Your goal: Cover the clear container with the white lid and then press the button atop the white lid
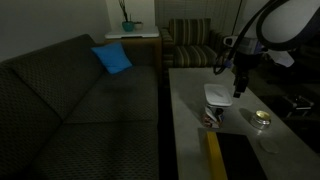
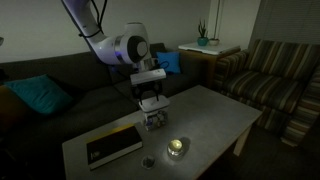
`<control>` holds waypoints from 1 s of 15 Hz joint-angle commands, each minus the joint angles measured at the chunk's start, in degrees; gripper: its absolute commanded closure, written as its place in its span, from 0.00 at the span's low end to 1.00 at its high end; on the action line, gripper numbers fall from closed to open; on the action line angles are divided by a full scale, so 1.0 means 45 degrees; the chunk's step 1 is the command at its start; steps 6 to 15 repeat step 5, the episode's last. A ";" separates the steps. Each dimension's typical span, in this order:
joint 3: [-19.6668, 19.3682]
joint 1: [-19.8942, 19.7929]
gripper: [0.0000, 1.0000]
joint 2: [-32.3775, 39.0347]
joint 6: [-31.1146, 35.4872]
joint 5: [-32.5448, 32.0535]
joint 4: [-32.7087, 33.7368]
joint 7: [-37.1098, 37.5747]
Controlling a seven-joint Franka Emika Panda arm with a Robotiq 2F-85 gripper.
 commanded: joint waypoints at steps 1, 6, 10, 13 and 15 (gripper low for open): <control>0.0000 -0.0124 0.00 -0.0728 0.0331 -0.0248 -0.1096 0.0126; 0.0070 -0.0192 0.00 -0.0946 0.0466 -0.0248 -0.1472 0.0049; 0.0070 -0.0192 0.00 -0.0946 0.0466 -0.0248 -0.1472 0.0049; 0.0070 -0.0192 0.00 -0.0946 0.0466 -0.0248 -0.1472 0.0049; 0.0070 -0.0192 0.00 -0.0946 0.0466 -0.0248 -0.1472 0.0049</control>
